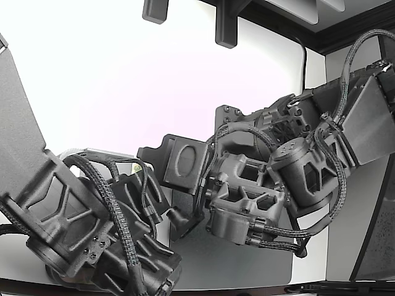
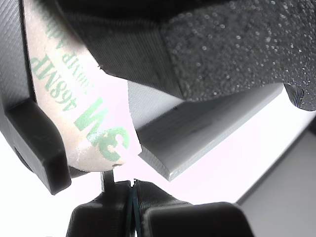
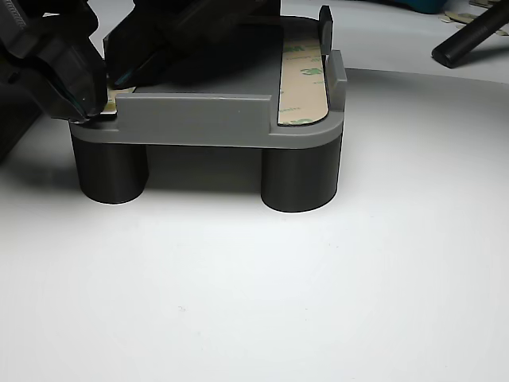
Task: Peel off protective film from adhesive tape.
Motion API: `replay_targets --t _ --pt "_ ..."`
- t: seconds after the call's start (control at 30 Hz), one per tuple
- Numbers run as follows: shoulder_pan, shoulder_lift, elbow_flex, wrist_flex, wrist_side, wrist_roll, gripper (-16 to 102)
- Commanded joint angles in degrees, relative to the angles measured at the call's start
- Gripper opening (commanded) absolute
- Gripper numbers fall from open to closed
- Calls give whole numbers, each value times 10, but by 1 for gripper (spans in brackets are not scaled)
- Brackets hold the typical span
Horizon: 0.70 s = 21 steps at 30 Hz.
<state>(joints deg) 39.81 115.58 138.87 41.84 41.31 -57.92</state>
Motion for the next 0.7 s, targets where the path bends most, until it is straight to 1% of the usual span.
replay_targets --t 0.0,0.67 --pt "-8 11 -19 1 0 0 -10" --pt "-8 2 -38 20 -4 4 -10"
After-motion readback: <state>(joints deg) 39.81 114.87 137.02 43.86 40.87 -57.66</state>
